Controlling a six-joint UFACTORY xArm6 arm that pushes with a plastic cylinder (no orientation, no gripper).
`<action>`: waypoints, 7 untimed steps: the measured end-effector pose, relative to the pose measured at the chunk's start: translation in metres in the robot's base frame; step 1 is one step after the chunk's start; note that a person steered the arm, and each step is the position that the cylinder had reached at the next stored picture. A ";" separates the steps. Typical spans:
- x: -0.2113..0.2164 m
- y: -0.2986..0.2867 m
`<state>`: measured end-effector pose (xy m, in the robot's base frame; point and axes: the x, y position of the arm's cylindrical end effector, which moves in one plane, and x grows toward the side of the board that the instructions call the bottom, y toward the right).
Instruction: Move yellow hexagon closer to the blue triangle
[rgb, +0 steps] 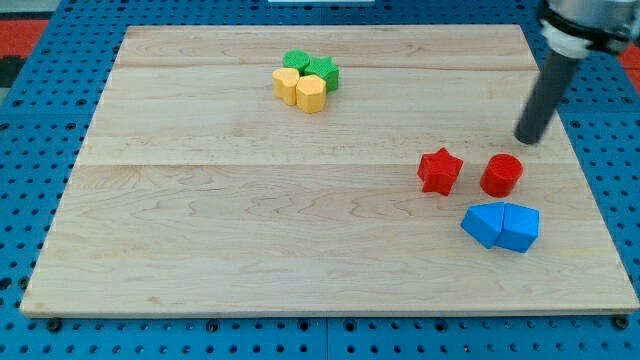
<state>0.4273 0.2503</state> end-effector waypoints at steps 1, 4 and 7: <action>0.032 0.000; -0.016 -0.069; -0.137 -0.193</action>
<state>0.2903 0.0574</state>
